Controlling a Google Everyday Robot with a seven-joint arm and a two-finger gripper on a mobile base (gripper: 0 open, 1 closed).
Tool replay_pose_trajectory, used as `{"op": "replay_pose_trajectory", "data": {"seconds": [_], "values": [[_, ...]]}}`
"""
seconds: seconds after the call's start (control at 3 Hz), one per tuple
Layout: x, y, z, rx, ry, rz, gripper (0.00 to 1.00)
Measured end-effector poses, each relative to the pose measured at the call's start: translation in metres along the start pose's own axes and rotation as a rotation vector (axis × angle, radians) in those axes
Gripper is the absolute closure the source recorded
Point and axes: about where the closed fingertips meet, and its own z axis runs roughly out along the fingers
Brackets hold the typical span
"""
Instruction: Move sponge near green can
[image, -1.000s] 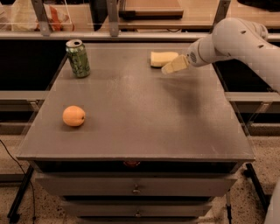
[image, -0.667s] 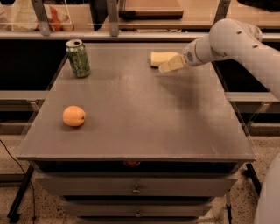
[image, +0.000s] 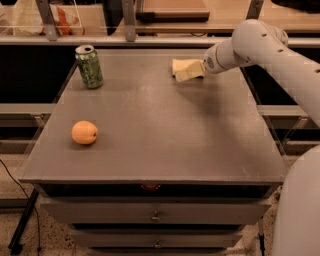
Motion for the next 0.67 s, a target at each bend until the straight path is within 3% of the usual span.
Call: {"op": "replay_pose_trajectory", "data": {"seconds": [0.33,0.67], "values": [[-0.0031,0.0049,0.0098,-0.023,0.004,-0.007,0.17],[-0.0028,0.0087,0.0156,-0.037,0.007,-0.01,0.41]]}}
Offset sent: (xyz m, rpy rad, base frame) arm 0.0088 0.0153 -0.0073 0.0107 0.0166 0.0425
